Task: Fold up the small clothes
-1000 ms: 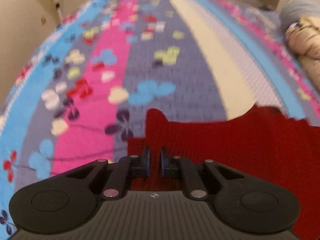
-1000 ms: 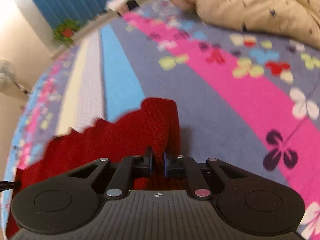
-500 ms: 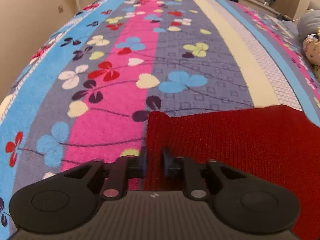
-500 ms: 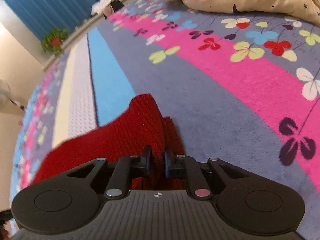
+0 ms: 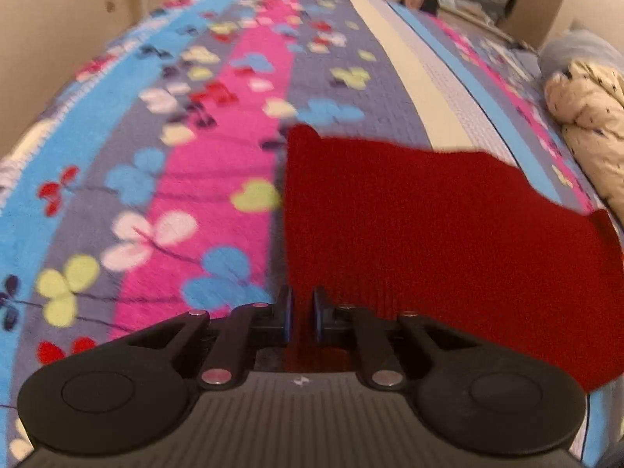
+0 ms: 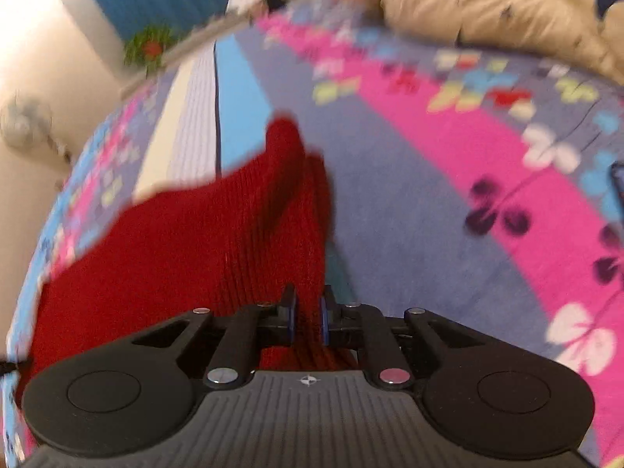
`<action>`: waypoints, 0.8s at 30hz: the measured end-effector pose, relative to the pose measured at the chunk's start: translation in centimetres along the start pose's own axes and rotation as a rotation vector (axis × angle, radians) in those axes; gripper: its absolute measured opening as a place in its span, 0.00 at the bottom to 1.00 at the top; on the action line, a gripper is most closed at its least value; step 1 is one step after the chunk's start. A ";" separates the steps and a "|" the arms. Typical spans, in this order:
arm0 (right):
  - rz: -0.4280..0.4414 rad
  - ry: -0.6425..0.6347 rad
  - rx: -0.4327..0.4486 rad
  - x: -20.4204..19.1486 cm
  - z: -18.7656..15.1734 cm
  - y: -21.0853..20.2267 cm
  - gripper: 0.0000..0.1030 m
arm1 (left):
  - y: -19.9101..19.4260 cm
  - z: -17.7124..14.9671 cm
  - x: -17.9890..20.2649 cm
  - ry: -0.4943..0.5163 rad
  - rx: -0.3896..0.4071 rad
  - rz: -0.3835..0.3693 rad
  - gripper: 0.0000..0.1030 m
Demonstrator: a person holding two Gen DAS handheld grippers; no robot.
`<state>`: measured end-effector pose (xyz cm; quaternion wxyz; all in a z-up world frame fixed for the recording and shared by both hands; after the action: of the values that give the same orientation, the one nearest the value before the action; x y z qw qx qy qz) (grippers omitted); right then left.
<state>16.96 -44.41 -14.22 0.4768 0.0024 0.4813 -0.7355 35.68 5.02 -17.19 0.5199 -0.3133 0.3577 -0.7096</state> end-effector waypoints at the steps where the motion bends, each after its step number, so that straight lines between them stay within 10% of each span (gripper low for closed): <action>1: 0.001 0.031 0.003 0.4 0.3 -0.5 0.11 | 0.2 0.0 -0.3 -0.010 -0.013 0.001 0.12; 8: -0.119 0.283 -0.141 5.5 -2.5 3.0 0.35 | 1.6 -1.0 -0.9 -0.041 -0.066 0.011 0.24; 12: -0.093 0.094 -0.049 2.2 0.5 1.9 0.59 | 0.7 -0.1 -0.7 0.020 -0.012 0.029 0.60; 18: -0.157 -0.136 -0.023 -1.5 3.9 8.4 0.57 | 4.0 2.5 -0.5 0.056 -0.005 0.095 0.72; 24: -0.269 0.162 -0.001 3.1 5.9 11.4 0.69 | 6.8 3.5 -3.3 -0.023 -0.053 0.156 0.92</action>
<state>25.98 -51.72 -20.54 0.3336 -0.0029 0.5144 -0.7900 42.88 6.16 -21.17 0.5693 -0.3061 0.3938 -0.6535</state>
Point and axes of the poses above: each gripper's, at about its wrist camera, not at the fingertips, and y roughly the way its jaws point, x to its right, z to its top, the point moved 8 cm from there along y, roughly the way its jaws point, and after that the axes turned 8 degrees about y, right-handed, at the moved point
